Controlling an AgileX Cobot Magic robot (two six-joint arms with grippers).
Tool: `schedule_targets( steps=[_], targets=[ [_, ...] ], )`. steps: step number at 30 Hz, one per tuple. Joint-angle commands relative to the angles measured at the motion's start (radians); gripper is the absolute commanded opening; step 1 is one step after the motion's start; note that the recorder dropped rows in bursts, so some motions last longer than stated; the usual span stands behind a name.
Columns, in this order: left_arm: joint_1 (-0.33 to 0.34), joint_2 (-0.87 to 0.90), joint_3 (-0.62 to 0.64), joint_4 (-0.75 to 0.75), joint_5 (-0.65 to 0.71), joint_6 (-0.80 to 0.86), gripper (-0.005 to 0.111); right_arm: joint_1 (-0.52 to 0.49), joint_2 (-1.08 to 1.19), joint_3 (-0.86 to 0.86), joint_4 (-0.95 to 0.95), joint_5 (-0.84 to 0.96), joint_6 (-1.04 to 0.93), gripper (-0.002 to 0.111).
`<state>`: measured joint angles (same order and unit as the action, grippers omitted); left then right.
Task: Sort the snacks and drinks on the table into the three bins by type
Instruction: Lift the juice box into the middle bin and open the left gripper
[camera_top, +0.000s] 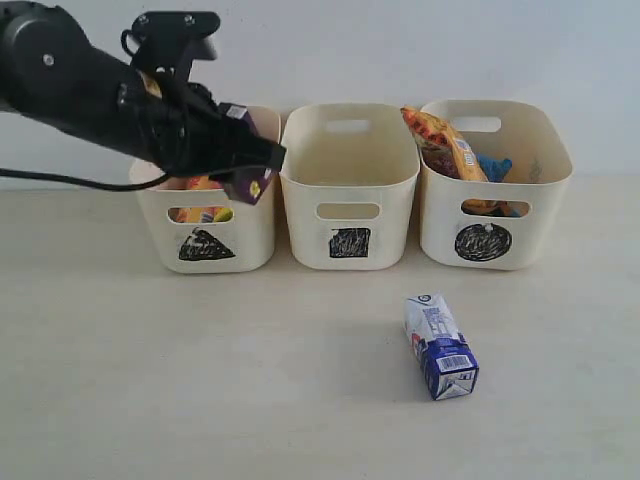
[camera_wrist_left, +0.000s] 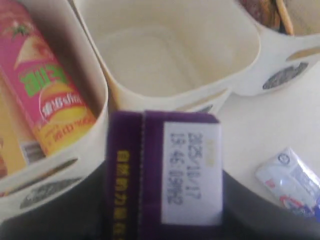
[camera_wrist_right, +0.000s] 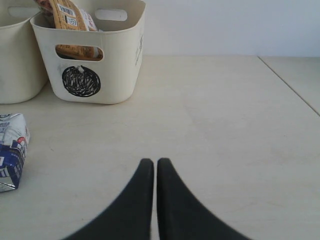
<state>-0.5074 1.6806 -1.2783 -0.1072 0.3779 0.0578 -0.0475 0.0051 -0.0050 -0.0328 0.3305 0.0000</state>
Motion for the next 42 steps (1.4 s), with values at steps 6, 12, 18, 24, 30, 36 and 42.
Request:
schedule_targets(
  steps=[6, 12, 18, 24, 30, 36, 42],
  targets=[
    [-0.035, 0.229, -0.323, -0.034, -0.034, 0.057, 0.004, -0.003, -0.005, 0.005, 0.002, -0.008, 0.0, 0.0],
    [-0.051, 0.404, -0.522, -0.025, -0.004, 0.072, 0.004, -0.003, -0.005, 0.005, 0.002, -0.008, 0.0, 0.0],
    [-0.051, 0.519, -0.644, -0.025, 0.01, 0.064, 0.004, -0.003, -0.005, 0.005, 0.002, -0.008, 0.0, 0.0],
    [-0.049, 0.593, -0.719, -0.006, 0.012, 0.064, 0.004, -0.003, -0.005, 0.005, 0.002, -0.003, 0.0, 0.0],
    [-0.049, 0.63, -0.734, -0.007, 0.012, 0.064, 0.038, -0.003, -0.005, 0.005, 0.002, -0.003, 0.0, 0.0],
    [-0.049, 0.634, -0.734, -0.001, 0.004, 0.064, 0.08, -0.003, -0.005, 0.005, 0.002, -0.003, 0.0, 0.0],
    [-0.049, 0.628, -0.734, -0.001, 0.032, 0.064, 0.079, -0.003, -0.005, 0.005, 0.002, -0.003, 0.0, 0.0]
  ],
)
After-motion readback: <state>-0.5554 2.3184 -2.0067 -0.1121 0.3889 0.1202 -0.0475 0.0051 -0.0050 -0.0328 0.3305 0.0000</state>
